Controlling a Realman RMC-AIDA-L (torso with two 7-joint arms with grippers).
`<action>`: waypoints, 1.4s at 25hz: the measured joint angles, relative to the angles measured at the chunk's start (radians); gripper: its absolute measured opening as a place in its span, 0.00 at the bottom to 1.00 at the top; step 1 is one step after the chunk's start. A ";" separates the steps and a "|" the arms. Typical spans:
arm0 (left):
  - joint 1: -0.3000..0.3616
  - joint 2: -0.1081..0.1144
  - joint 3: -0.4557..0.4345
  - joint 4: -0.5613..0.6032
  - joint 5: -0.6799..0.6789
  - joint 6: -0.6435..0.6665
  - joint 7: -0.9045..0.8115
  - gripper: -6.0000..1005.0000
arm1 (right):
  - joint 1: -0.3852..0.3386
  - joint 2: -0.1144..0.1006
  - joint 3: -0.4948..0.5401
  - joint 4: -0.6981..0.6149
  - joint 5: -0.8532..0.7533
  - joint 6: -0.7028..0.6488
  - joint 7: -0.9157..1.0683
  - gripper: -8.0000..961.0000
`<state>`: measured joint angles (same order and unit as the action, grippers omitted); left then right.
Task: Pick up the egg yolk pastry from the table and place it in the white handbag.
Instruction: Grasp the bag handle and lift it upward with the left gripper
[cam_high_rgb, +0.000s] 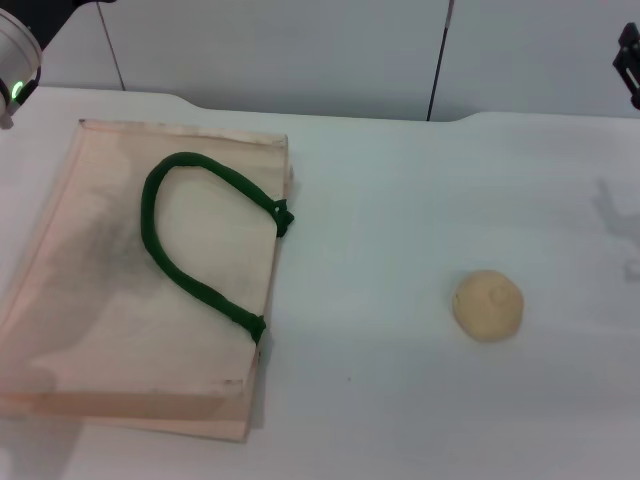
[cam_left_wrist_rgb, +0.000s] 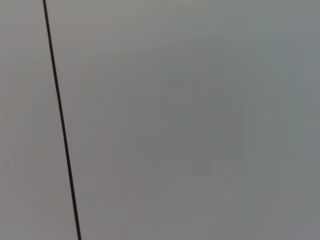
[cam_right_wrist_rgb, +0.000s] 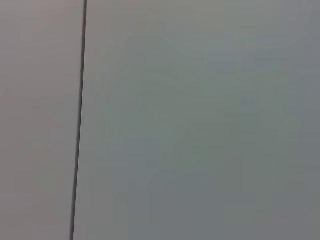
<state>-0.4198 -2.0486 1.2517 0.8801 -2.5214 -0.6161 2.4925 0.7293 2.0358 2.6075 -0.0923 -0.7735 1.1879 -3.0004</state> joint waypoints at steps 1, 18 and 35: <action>0.000 0.000 0.000 0.000 0.000 0.000 0.000 0.36 | 0.000 0.000 -0.003 0.002 -0.001 -0.004 0.000 0.80; 0.014 0.004 -0.002 -0.001 0.003 -0.010 0.004 0.36 | 0.001 -0.005 -0.036 0.010 -0.001 -0.028 0.000 0.80; 0.148 0.015 0.150 0.326 0.221 0.195 -0.317 0.34 | -0.009 -0.008 -0.035 0.004 -0.002 -0.047 0.001 0.80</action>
<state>-0.2722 -2.0332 1.4020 1.2059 -2.3003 -0.4210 2.1751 0.7205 2.0275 2.5726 -0.0884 -0.7760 1.1406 -2.9998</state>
